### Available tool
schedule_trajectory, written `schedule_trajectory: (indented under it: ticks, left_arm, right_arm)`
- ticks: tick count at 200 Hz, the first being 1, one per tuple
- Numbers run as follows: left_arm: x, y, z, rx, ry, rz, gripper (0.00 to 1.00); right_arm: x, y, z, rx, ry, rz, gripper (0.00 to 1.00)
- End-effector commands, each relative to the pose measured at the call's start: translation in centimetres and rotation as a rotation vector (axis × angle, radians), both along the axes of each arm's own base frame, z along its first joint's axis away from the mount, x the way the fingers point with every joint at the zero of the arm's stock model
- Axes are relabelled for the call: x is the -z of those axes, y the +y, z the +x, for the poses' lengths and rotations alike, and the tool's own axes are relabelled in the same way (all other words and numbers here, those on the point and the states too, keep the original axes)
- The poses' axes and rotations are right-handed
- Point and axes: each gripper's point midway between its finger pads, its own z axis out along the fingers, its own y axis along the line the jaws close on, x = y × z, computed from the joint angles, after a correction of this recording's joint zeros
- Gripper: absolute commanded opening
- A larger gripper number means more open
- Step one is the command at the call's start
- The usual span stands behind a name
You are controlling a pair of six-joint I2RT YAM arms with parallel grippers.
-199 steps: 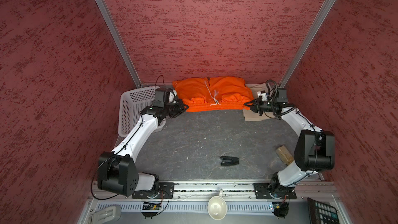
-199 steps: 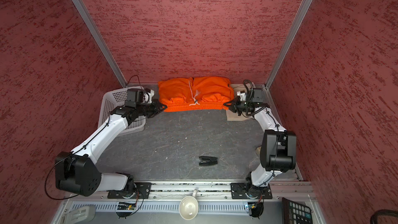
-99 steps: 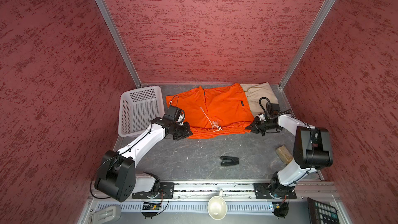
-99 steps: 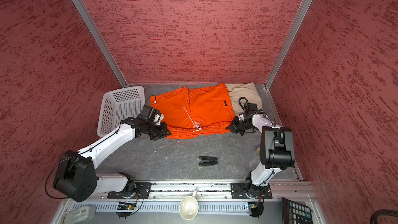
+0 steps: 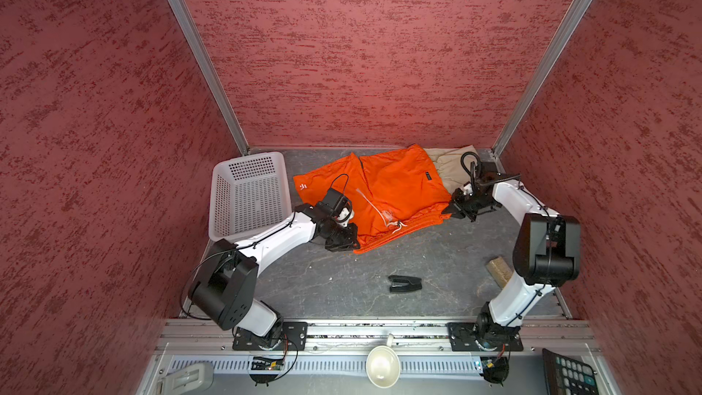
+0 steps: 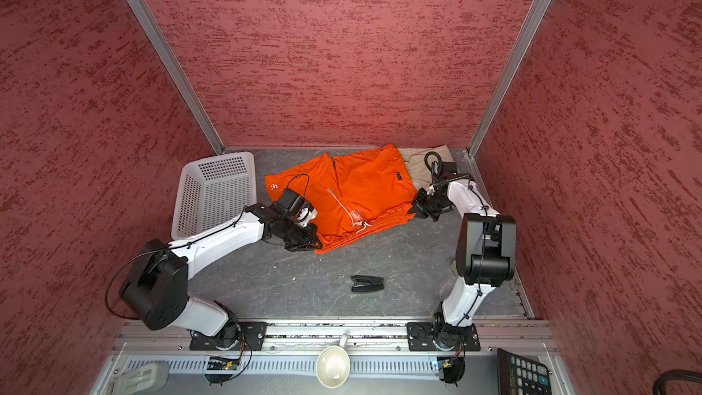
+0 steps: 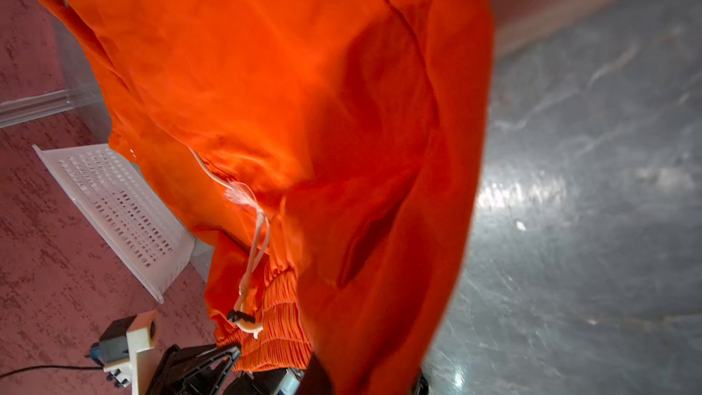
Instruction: Fold and stack the shorts
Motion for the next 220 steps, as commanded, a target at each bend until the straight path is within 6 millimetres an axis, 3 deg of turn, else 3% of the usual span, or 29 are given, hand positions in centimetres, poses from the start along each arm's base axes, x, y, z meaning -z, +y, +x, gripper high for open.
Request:
schedule_trajectory:
  ticks: [1,36,75,92,111,118,135,150,185,220]
  left_arm:
    - [0.6,-0.9,-1.1,0.075,0.04,0.038,0.03]
    - [-0.2,-5.2,-0.7,0.193,0.027,0.005,0.03]
    - [-0.6,-9.6,-1.2,0.337,-0.006,-0.028,0.06]
    - [-0.9,-11.5,-1.5,0.407,-0.007,-0.035,0.11]
    - [-1.5,-12.5,-1.9,0.464,-0.028,-0.032,0.25]
    - [-1.8,-12.4,-1.8,0.462,-0.036,-0.032,0.31]
    - [-2.8,-11.8,-1.3,0.444,-0.063,-0.031,0.47]
    - [-3.9,-10.9,-0.7,0.416,-0.094,-0.027,0.55]
    - [-5.6,-7.6,2.2,0.263,-0.151,-0.025,0.6]
    - [-5.4,-3.3,6.3,0.055,-0.15,-0.047,0.6]
  right_arm:
    - [-0.3,-4.4,3.3,0.033,-0.062,-0.166,0.0]
    - [-2.8,-4.5,7.8,-0.001,-0.133,-0.153,0.0]
    - [-3.7,-6.1,10.6,-0.034,-0.151,-0.236,0.0]
    - [-3.8,-6.8,11.8,-0.051,-0.161,-0.269,0.0]
    - [-4.1,-7.2,12.8,-0.072,-0.165,-0.29,0.0]
    - [-4.3,-7.6,13.0,-0.074,-0.169,-0.307,0.0]
    - [-5.0,-8.8,13.1,-0.058,-0.173,-0.355,0.27]
    - [-6.4,-9.8,12.7,-0.031,-0.192,-0.388,0.39]
    - [-9.6,-10.4,9.7,0.009,-0.231,-0.42,0.45]
    - [-8.9,-7.3,3.8,0.076,-0.263,-0.282,0.46]
